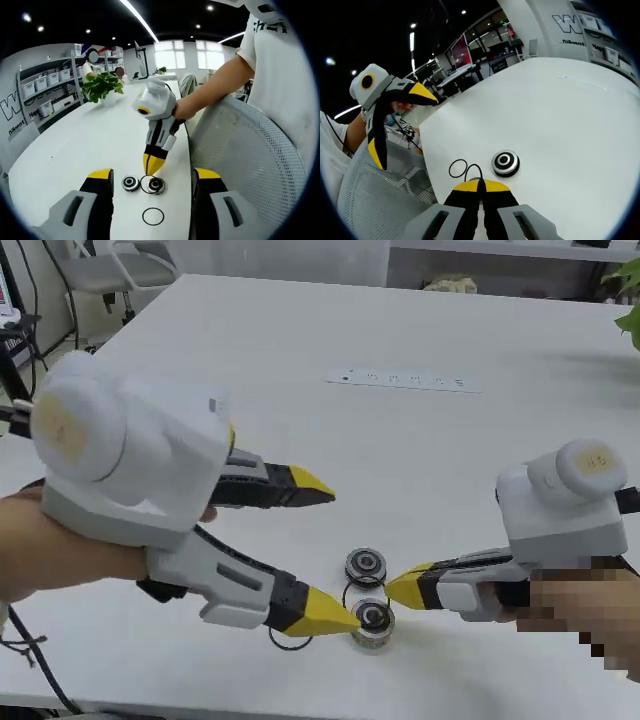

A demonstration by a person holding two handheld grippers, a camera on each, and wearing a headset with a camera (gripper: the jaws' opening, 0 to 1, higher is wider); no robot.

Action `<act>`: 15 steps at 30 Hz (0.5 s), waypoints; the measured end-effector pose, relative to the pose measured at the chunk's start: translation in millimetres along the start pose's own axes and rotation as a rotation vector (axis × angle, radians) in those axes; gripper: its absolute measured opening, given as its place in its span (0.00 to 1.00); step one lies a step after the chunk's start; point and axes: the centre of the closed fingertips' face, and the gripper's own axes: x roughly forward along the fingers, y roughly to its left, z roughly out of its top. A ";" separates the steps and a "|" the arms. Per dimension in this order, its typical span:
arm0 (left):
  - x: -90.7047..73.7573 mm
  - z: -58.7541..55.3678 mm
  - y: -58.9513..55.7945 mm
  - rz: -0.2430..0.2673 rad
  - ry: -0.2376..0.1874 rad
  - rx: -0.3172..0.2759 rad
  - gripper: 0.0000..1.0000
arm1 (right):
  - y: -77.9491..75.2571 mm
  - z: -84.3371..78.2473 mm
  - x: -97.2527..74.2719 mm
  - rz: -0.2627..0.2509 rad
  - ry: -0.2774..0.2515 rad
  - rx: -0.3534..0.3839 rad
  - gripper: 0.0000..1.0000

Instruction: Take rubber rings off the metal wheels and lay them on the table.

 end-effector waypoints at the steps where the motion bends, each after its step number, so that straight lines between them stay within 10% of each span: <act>1: -3.0 -0.9 0.9 0.012 0.000 -0.005 0.63 | 0.0 0.0 0.0 0.000 0.000 0.001 0.00; 15: -40.9 -11.6 6.0 0.168 -0.026 -0.090 0.72 | 3.1 -0.7 1.3 0.008 0.008 -0.006 0.00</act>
